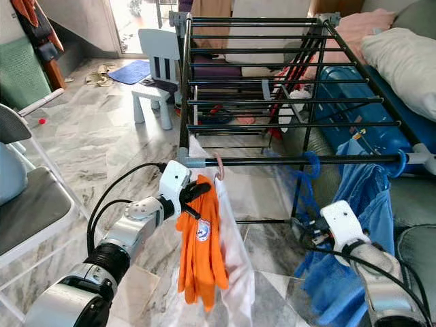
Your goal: Hang hanger
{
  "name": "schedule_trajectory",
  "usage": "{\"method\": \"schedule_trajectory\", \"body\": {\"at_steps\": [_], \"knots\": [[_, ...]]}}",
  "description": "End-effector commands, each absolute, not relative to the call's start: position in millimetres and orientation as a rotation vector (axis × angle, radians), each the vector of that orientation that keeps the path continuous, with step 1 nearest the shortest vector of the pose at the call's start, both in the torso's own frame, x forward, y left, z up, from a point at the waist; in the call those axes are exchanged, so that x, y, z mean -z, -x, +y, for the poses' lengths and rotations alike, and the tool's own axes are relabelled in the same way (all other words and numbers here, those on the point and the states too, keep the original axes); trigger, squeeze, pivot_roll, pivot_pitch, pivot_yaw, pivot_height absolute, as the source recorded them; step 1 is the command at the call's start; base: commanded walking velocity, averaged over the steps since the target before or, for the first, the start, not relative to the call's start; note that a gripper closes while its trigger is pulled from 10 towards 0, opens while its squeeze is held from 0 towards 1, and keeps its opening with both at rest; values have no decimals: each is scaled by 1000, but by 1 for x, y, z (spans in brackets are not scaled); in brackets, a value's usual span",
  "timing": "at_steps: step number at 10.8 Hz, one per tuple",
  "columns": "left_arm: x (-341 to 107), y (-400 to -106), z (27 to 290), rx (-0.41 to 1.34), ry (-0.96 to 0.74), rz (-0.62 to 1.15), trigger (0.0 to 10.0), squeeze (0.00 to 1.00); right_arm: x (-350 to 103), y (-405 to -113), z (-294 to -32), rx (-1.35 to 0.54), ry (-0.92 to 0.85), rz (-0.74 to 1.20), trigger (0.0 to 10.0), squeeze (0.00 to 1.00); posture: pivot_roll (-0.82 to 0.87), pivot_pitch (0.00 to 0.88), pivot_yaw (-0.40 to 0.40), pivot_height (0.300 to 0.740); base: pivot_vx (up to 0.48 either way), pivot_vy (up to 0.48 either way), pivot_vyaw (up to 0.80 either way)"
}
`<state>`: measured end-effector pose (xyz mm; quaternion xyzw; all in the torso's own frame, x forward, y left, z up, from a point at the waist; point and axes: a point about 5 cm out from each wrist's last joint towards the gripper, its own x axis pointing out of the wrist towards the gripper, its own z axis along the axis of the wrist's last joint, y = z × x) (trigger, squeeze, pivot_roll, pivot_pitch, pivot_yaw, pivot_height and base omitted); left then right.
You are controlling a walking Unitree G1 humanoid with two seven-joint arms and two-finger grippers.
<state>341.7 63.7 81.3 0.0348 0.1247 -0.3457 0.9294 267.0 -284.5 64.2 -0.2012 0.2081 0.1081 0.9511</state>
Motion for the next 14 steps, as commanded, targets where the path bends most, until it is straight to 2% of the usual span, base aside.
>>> {"method": "schedule_trajectory", "body": {"at_steps": [1,4,6,7,8,9,10,11,14], "knots": [[-85,-343,59,722,-89,245,10000,0,-63,-268,-286,-216,411,428,902,0,-15,1,-19,740,0,0,0],[-86,-343,59,722,-93,246,10000,0,-63,-268,-287,-209,415,425,1059,0,-14,0,-19,740,0,0,0],[-86,-343,59,721,-95,245,10000,0,-61,-268,-285,-205,417,425,471,0,-13,0,-20,740,0,0,0],[-86,-343,59,722,-96,240,10000,0,-59,-270,-285,-117,394,419,0,0,-13,0,-23,740,0,0,0],[-86,-343,59,721,-94,236,10000,0,-61,-270,-283,-82,385,393,235,0,-10,0,-26,740,0,0,0],[-88,-343,60,716,-74,223,10000,0,-66,-267,-275,-21,342,325,1529,0,-10,0,-27,740,0,0,0],[-87,-343,60,715,-64,228,10000,0,-68,-259,-268,39,319,288,9176,0,-16,2,-29,740,0,0,0],[-87,-342,59,718,-64,223,10000,0,-69,-250,-259,81,268,270,10000,0,-20,2,-29,740,0,0,0],[-88,-339,54,725,-58,202,10000,0,-70,-225,-224,199,73,278,10000,0,-34,0,-30,740,0,0,0]]}}
